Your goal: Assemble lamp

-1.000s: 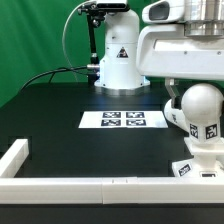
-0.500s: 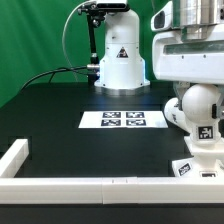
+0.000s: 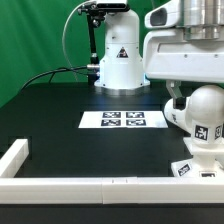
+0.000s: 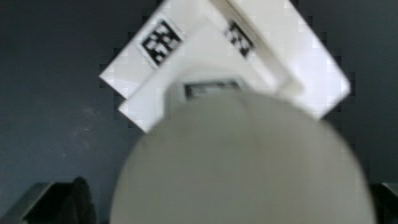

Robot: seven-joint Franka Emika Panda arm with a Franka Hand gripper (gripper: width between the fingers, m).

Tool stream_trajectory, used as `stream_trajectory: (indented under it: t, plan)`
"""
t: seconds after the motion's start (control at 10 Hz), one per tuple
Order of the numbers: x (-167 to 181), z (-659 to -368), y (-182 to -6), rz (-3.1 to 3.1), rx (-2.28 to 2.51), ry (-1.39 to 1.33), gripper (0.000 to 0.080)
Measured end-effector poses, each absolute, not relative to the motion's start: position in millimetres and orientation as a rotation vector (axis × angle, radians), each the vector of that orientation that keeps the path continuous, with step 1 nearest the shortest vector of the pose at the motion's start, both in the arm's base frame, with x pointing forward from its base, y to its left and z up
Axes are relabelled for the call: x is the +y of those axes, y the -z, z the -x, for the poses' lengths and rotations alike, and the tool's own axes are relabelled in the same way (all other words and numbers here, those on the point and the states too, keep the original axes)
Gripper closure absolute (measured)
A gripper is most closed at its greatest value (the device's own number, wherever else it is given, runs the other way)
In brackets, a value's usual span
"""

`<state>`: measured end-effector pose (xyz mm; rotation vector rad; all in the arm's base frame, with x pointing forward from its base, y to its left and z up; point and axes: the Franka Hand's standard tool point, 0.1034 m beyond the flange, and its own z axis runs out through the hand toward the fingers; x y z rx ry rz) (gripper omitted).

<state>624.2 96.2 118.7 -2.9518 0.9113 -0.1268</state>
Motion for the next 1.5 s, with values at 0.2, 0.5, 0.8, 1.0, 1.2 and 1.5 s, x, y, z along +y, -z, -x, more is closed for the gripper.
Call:
stream_trajectory:
  t: [0.2, 0.5, 0.8, 1.0, 1.2, 1.5]
  plan:
    - [96.3, -622.9, -119.7, 2.997, 0.755, 0.136, 0.01]
    - [95.2, -622.7, -119.0, 3.063, 0.483, 0.141, 0.01]
    - [103.7, -625.5, -120.5, 3.175, -0.321, 0.033, 0.01]
    - [99.3, -628.6, -121.0, 3.161, -0.54, 0.042, 0.01]
    - [97.7, -627.8, -120.6, 3.14, -0.684, 0.028, 0.01]
    - [98.5, -625.4, -118.6, 3.144, -0.71, 0.015, 0.01]
